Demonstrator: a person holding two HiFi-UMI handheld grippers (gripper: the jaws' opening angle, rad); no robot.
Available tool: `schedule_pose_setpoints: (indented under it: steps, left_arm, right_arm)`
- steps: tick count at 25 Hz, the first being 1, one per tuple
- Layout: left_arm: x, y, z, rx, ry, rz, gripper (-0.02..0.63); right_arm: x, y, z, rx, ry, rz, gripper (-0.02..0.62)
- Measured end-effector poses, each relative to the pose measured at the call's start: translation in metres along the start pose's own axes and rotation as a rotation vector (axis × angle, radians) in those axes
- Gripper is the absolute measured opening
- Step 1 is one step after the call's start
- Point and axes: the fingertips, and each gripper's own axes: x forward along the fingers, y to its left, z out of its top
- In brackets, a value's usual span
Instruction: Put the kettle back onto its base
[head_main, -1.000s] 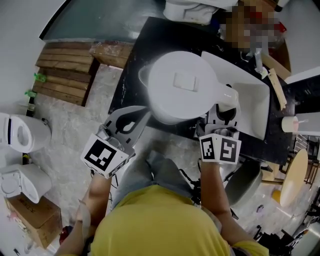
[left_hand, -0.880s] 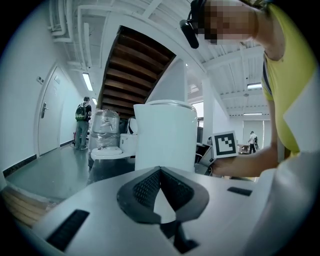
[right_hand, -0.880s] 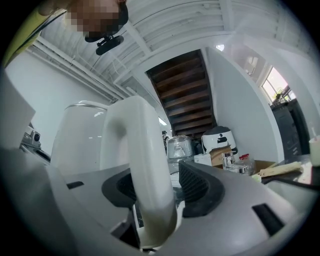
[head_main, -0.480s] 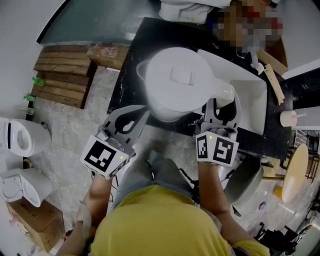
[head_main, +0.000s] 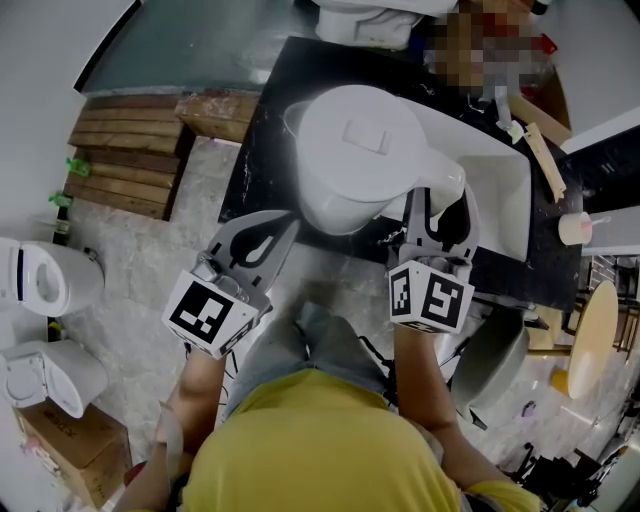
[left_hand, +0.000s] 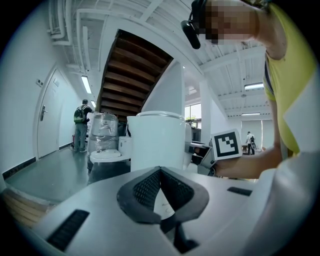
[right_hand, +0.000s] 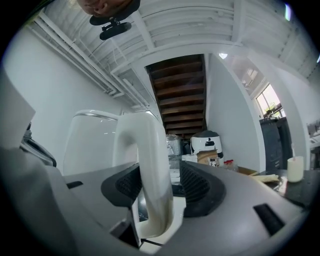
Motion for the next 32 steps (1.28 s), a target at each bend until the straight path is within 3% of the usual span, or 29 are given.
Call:
schedule_pose_setpoints:
  steps: [26, 32]
  left_arm:
    - [-0.034, -0.024, 0.012, 0.017, -0.041, -0.017, 0.011]
    - [-0.045, -0.034, 0.02, 0.013, -0.06, -0.029, 0.011]
  right_arm:
    - [-0.059, 0.018, 0.03, -0.023, -0.038, -0.053, 0.21]
    - [-0.082, 0.035, 0.047, -0.045, -0.051, -0.032, 0.168]
